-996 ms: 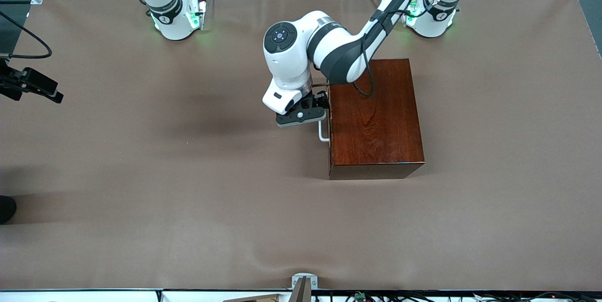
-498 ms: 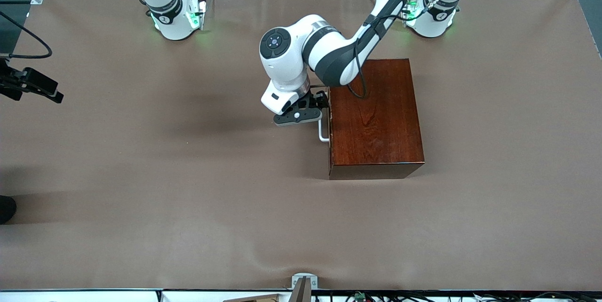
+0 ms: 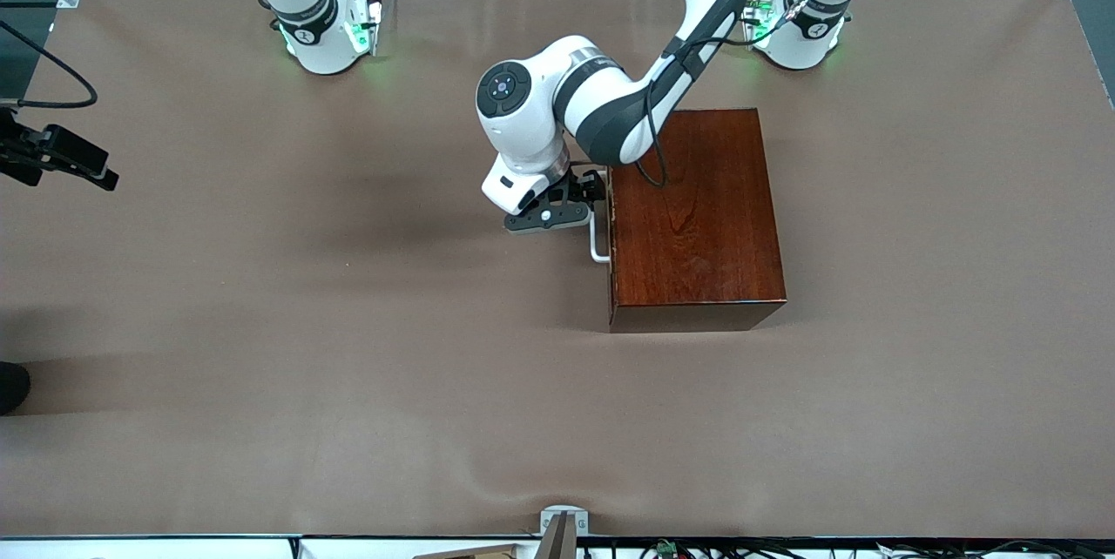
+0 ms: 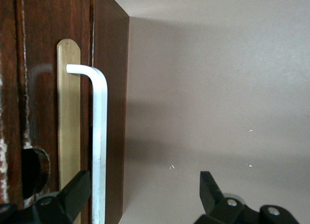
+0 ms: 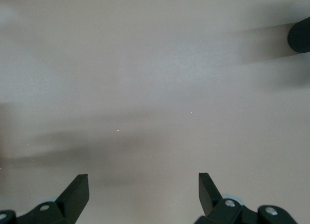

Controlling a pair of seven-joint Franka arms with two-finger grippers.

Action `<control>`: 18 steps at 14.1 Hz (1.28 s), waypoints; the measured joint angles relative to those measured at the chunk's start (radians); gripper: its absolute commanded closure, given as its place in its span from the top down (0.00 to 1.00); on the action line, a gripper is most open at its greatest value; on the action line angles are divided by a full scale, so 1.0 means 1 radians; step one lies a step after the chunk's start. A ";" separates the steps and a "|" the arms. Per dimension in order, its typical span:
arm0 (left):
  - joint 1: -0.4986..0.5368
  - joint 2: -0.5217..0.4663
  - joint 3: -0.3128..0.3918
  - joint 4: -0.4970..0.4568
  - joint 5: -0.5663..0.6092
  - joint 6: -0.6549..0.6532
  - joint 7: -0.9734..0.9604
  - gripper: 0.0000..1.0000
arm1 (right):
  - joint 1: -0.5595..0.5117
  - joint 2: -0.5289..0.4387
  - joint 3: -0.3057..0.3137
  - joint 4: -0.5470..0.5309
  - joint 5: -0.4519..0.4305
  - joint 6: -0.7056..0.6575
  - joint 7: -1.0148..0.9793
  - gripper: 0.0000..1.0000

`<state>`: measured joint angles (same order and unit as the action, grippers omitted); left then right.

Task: Open drawer, take yellow block, close drawer
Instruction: 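Pull the drawer handle outward with the left gripper to open the drawer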

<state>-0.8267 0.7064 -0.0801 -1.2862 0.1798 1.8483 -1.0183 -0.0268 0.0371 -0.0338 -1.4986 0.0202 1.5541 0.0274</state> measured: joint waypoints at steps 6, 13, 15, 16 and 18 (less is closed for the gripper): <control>0.000 0.022 0.005 0.000 0.000 -0.034 0.016 1.00 | 0.000 0.000 0.001 0.000 0.000 0.000 0.000 1.00; -0.001 0.048 0.006 0.001 0.000 -0.022 0.016 1.00 | 0.000 0.000 0.001 0.000 0.000 0.002 0.000 1.00; 0.000 0.052 0.007 0.001 0.000 -0.005 0.016 1.00 | 0.000 0.000 0.001 0.000 0.000 0.002 0.000 1.00; 0.000 0.052 0.008 0.002 0.000 0.005 0.016 1.00 | 0.000 0.000 0.001 0.000 0.000 0.002 0.000 1.00; 0.000 0.052 0.010 0.002 0.000 0.021 0.015 1.00 | 0.000 0.000 0.002 0.000 0.000 0.002 0.000 1.00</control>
<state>-0.8267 0.7586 -0.0703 -1.2845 0.1798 1.8690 -1.0037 -0.0268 0.0371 -0.0322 -1.4985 0.0202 1.5559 0.0274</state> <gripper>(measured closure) 0.000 0.000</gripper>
